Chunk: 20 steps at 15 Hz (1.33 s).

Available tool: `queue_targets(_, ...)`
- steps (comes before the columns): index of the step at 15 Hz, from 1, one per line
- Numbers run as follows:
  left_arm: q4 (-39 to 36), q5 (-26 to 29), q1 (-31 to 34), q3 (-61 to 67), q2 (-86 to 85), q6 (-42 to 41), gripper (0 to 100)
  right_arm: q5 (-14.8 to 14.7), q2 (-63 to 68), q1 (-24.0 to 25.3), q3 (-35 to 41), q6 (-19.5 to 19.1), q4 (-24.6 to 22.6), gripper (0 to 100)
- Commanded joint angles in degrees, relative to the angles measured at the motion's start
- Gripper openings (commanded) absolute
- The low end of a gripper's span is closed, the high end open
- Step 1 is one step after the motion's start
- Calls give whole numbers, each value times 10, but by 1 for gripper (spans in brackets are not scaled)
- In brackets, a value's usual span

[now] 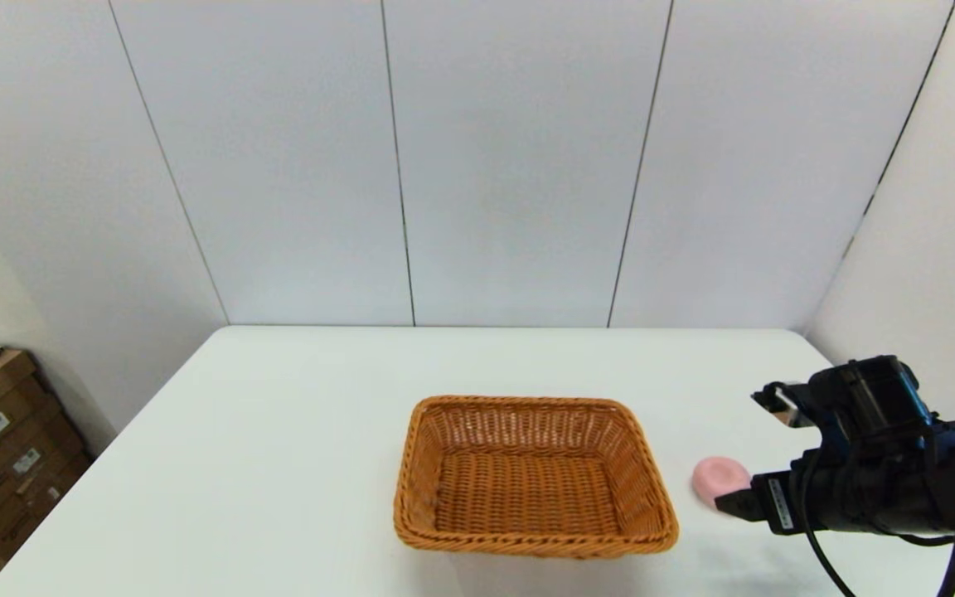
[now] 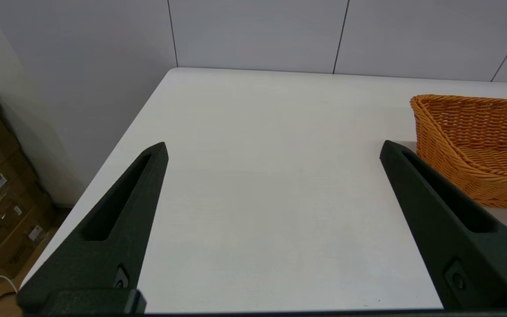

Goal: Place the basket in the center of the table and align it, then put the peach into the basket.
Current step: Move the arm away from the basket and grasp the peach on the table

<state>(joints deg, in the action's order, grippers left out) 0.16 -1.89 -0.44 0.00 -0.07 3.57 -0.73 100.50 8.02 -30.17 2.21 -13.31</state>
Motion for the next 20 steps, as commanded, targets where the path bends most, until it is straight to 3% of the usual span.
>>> queue_targets(1,0,0,0,0,0,1,100,-22,71,-1,-3,17,-67,100)
queue_targets(3,0,-1,0,0,0,2,100,-31,100,-1,-3,21,-104,100)
queue_targets(10,0,-1,0,0,0,3,100,-31,108,-4,-2,22,-108,100)
queue_targets(11,0,-1,0,0,0,3,100,-31,108,-3,-1,23,-108,0)
queue_targets(17,0,-2,0,0,0,3,100,-30,120,-4,-2,23,-119,0)
queue_targets(20,0,-2,0,0,0,3,100,-30,139,-4,7,23,-152,0)
